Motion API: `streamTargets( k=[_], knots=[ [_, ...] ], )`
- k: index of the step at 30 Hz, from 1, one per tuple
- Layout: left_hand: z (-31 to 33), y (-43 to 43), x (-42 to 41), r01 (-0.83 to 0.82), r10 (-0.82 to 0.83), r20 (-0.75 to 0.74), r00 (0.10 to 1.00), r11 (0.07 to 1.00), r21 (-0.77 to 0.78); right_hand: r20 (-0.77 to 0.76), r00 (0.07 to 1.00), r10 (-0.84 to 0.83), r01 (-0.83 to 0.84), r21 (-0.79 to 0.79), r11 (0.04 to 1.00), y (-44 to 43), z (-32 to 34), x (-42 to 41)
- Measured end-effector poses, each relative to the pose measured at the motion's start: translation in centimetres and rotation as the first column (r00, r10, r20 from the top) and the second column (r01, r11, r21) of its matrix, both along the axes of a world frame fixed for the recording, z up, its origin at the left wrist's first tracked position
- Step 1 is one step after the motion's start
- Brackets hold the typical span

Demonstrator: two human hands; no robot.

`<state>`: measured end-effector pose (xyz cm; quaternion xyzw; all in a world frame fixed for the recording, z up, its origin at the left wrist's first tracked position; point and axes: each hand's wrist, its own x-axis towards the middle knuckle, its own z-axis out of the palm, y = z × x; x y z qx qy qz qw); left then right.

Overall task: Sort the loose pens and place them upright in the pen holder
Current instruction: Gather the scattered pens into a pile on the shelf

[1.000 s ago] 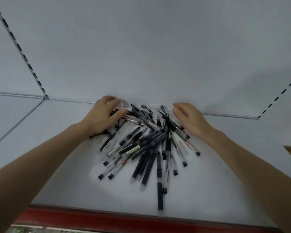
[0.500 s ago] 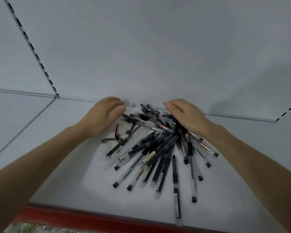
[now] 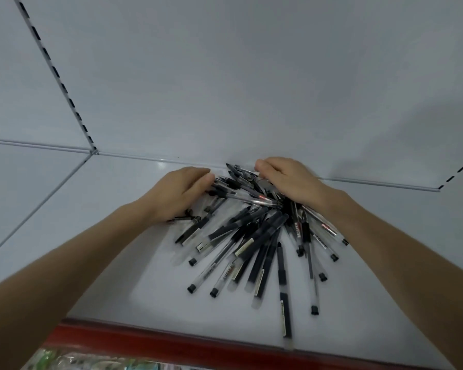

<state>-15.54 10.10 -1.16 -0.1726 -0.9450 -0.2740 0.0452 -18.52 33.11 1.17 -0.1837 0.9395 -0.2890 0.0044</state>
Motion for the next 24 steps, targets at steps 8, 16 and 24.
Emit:
streamTargets(
  k=[8,16,24],
  knots=[
    [-0.6,-0.4,4.9,0.143,-0.097,0.192,0.977,0.959,-0.243,0.107,0.987,-0.116,0.091,0.218,0.972,5.5,-1.7,7.4],
    [-0.8,6.5,5.4,0.113,-0.066,0.193,0.979,0.965,-0.238,-0.009,0.986,-0.165,0.164,0.168,0.972,3.1,-4.0,6.8],
    [-0.6,10.4,4.8,0.044,-0.008,0.191,0.982,0.981,-0.189,-0.062,0.972,-0.225,0.219,-0.089,0.972,2.9,-3.1,6.3]
  ],
)
